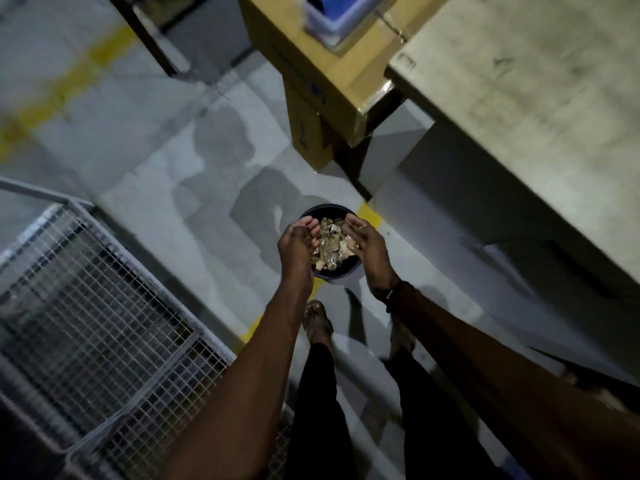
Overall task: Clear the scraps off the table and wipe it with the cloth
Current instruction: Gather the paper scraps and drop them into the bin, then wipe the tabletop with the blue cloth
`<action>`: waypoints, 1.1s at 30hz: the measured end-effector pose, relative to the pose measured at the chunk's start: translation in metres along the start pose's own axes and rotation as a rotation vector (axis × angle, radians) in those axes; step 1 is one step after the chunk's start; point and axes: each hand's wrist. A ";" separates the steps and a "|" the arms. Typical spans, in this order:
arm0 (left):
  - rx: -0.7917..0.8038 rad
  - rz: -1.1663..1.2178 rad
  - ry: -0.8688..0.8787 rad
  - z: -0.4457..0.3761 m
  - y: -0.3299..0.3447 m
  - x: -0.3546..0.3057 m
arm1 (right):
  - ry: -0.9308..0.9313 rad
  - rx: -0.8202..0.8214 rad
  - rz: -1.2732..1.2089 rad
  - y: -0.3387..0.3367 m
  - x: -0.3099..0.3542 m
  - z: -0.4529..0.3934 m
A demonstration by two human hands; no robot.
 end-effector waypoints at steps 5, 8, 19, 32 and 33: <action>0.038 0.053 0.053 0.078 0.006 -0.091 | -0.042 0.005 -0.102 -0.003 0.047 0.111; 0.088 0.037 0.103 0.117 0.009 -0.142 | -0.083 0.006 -0.173 -0.006 0.074 0.167; 0.221 -0.039 0.277 0.168 0.050 -0.260 | -0.315 -0.001 -0.132 -0.016 0.153 0.263; 0.270 -0.085 0.316 0.107 0.160 -0.317 | -0.441 -0.043 -0.257 -0.070 0.289 0.207; 0.269 -0.083 0.321 0.099 0.170 -0.322 | -0.443 -0.037 -0.260 -0.071 0.300 0.200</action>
Point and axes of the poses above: each hand's wrist, its own z-axis away from the middle knuckle, its own y-axis out of the palm, x = y × z, and after that the axes turned 14 degrees about y, right-handed
